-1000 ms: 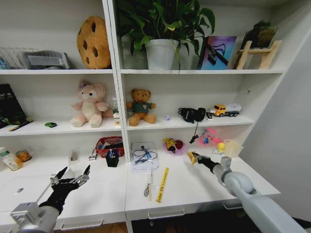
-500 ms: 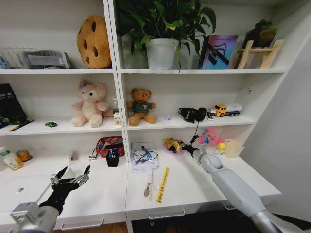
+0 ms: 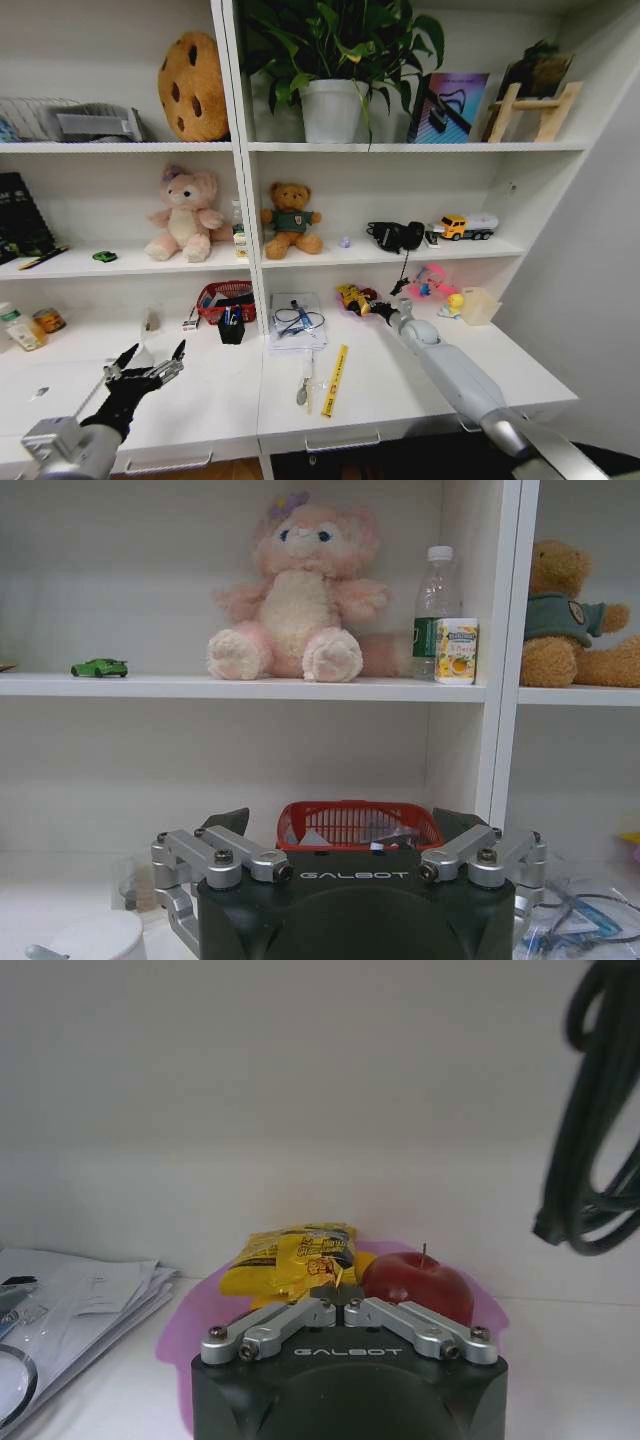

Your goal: Organize the objects on the table.

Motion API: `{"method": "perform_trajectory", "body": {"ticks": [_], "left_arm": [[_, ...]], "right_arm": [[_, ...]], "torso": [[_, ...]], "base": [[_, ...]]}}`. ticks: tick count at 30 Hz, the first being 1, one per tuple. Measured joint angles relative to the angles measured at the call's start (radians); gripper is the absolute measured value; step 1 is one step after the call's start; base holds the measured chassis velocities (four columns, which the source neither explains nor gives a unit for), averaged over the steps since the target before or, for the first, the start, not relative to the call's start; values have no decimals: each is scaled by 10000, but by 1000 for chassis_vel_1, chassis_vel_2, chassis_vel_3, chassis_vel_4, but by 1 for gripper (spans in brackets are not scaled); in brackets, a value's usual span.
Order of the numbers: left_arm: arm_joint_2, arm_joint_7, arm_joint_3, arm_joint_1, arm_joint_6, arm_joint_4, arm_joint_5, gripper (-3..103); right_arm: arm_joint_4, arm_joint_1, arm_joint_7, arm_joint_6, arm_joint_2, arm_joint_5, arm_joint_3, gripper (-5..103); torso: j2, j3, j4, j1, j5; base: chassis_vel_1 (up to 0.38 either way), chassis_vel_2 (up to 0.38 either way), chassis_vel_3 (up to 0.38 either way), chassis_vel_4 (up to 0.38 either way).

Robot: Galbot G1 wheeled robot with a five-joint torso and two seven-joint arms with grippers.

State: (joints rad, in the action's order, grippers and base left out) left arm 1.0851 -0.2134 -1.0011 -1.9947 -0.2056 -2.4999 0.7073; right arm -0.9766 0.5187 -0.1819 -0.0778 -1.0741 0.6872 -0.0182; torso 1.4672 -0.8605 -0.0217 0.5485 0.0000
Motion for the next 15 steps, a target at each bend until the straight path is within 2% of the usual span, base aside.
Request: {"method": "perform_trajectory", "body": {"ticks": [3,9,12,15], "left_arm": [[1,0,0,0,0,0,0,100],[0,0,0,0,-1,0,0,100],[0,0,0,0,0,0,0,100],[0,0,0,0,0,0,0,100]], "right_arm": [[92,-80,27,81,-146,-87,4,0],[-168,10,121,99,56,-147,194,0],[-533,216,169,28,274,-145,356,8],[-1030,521,182,-91,499,-140,574,24]], "torso": [[0,0,6,0,0],[0,1,-2,0,-2],[0,0,-3,0,1],[1,1,-3,0,0]], "base": [[0,0,0,0],[0,0,0,0],[0,0,0,0],[0,0,0,0]]}}
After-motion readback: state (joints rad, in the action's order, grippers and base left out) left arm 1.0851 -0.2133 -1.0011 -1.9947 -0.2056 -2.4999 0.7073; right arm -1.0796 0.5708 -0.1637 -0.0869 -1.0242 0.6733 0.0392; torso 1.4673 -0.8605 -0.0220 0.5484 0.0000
